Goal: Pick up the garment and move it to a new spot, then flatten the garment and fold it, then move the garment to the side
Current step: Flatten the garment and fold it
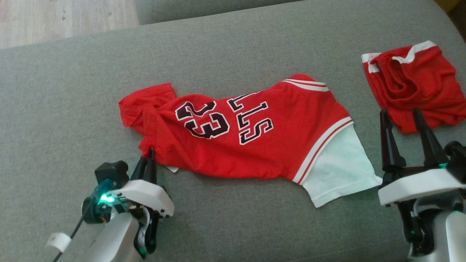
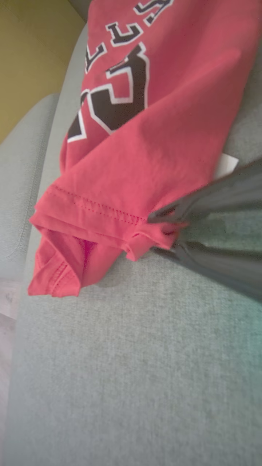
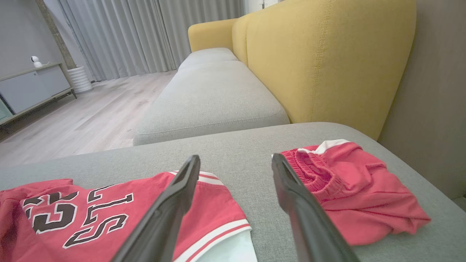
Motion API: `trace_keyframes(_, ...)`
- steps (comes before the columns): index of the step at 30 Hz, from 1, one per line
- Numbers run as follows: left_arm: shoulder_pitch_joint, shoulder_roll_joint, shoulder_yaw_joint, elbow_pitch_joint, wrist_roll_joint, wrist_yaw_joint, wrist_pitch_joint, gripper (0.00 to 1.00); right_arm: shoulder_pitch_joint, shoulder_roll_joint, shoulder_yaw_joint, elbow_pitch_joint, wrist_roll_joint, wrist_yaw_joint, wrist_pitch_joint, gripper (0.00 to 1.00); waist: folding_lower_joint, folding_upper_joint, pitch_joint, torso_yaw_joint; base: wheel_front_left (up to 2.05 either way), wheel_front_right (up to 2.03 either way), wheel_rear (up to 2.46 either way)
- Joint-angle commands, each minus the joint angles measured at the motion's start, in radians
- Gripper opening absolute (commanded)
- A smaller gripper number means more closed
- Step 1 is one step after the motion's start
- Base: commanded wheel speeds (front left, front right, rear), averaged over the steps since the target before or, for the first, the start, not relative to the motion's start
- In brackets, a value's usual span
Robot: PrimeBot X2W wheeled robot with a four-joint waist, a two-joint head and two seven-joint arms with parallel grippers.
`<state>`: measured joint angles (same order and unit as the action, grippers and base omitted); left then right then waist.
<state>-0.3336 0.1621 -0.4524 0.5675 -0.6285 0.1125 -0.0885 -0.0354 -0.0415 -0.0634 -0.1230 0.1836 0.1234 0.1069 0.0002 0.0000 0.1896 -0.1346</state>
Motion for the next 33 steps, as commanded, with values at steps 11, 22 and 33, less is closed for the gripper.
trace_keyframes(11,0.024,0.022,0.059,-0.056,0.006,0.011,-0.123,0.0,0.004,-0.009,-0.019,-0.018,0.005,0.007,-0.02,1.0,-0.0002,0.0,-0.07,0.075,0.0,0.0,0.0)
trace_keyframes(22,0.313,0.089,0.066,-0.34,-0.003,0.17,-0.019,0.0,0.047,-0.009,-0.038,0.012,0.021,0.007,-0.036,1.0,-0.0002,0.0,-0.113,0.164,0.0,0.0,0.0)
trace_keyframes(33,0.359,0.138,0.104,-0.444,0.021,0.249,-0.021,1.0,0.045,-0.009,-0.037,0.035,0.024,0.007,-0.048,1.0,-0.0002,0.0,-0.115,0.154,0.0,0.0,0.0)
